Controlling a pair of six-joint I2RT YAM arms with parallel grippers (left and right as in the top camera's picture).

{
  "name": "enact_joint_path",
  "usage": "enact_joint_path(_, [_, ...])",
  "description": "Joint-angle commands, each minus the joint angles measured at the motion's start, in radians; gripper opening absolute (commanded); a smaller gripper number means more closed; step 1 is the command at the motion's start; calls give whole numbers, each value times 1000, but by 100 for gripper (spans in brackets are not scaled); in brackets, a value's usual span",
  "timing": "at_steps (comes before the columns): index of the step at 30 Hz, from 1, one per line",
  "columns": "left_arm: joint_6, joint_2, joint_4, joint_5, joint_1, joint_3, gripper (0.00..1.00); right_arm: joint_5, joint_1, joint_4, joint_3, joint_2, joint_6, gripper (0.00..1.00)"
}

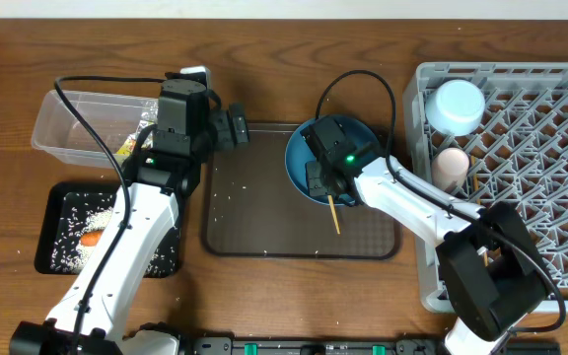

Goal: Sort waste into correct bins and load items into the dishwasher rack
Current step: 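Grasp the second chopstick with the right gripper and carry it to the rack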

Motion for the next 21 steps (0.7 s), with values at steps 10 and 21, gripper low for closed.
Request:
enact_joint_path(10, [-5,-8,-1,-9,3,-1,98,16,-76,-122,31,-277,-92,1])
enact_joint_path(21, [-5,-8,-1,-9,3,-1,98,402,-351,-508,30,-629,-367,1])
